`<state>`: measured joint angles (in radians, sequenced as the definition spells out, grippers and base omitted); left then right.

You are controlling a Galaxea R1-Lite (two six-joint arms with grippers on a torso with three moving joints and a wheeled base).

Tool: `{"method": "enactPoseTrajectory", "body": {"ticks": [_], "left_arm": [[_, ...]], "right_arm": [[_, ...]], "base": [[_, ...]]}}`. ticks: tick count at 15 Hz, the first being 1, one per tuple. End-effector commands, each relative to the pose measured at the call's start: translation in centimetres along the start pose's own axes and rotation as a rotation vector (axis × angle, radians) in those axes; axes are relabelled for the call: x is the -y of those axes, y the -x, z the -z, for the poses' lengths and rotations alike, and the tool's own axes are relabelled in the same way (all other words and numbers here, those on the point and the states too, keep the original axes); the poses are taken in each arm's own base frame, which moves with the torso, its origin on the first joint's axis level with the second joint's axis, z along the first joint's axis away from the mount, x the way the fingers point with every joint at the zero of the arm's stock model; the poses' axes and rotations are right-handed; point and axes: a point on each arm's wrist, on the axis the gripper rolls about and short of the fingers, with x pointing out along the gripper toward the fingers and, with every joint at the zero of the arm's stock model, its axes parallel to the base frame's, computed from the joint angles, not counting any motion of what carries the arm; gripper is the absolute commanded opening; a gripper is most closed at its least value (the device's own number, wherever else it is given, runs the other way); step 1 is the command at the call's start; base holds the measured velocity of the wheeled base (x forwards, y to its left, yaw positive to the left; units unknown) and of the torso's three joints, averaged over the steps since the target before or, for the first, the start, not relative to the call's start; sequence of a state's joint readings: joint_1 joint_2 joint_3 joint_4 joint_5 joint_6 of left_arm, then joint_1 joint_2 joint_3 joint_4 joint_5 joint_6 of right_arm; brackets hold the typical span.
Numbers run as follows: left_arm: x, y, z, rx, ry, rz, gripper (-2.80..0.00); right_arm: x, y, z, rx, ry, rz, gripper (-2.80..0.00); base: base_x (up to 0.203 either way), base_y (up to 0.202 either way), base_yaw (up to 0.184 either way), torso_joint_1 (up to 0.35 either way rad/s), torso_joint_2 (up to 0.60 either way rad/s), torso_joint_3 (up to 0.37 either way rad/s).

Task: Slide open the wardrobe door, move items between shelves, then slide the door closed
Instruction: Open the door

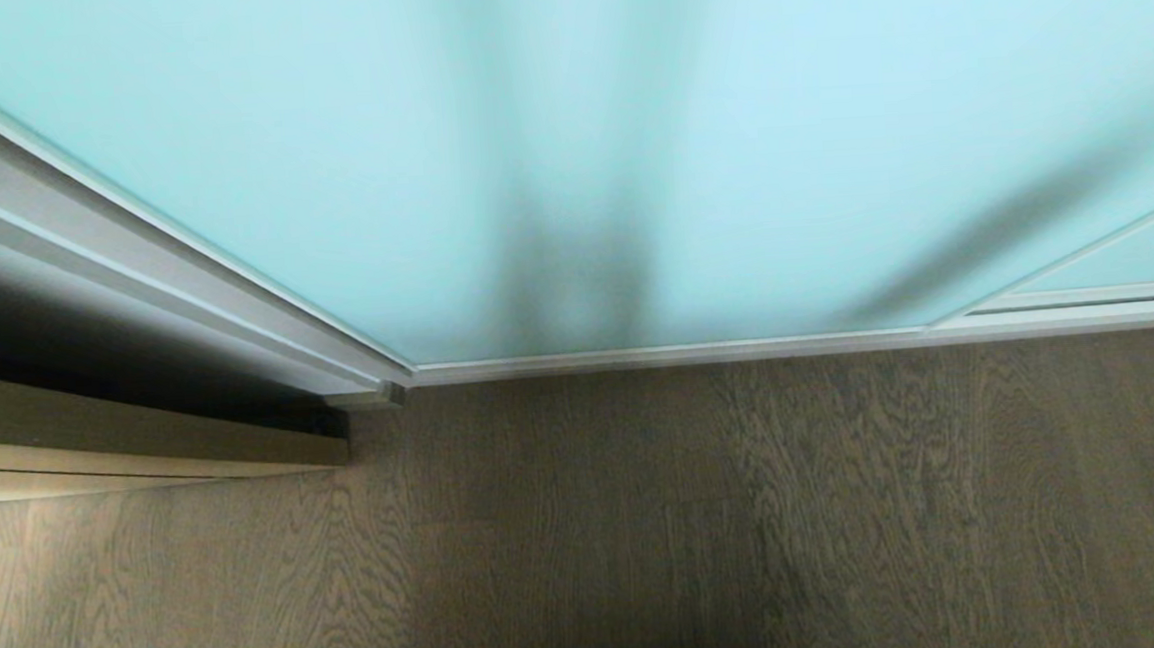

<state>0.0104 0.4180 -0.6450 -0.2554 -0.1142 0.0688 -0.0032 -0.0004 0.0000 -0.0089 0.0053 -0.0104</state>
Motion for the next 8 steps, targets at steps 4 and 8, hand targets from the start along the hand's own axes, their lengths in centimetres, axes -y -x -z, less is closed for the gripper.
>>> {"method": "enactPoseTrajectory", "body": {"ticks": [4,8], "left_arm": [[-0.5,-4.8,0.3,0.223,-0.054,0.000,-2.80],[-0.3,-4.7,-0.2,0.325,-0.095,0.081,-2.80]], "right_arm": [[0.0,0.0,0.0,-0.002,0.000,-0.001,-2.80],[0.0,0.0,0.0,-0.002,0.000,-0.001,-2.80]], "base": [[0.000,0.000,0.000,0.000,0.00,0.000],[0.000,0.000,0.000,0.000,0.00,0.000]]}}
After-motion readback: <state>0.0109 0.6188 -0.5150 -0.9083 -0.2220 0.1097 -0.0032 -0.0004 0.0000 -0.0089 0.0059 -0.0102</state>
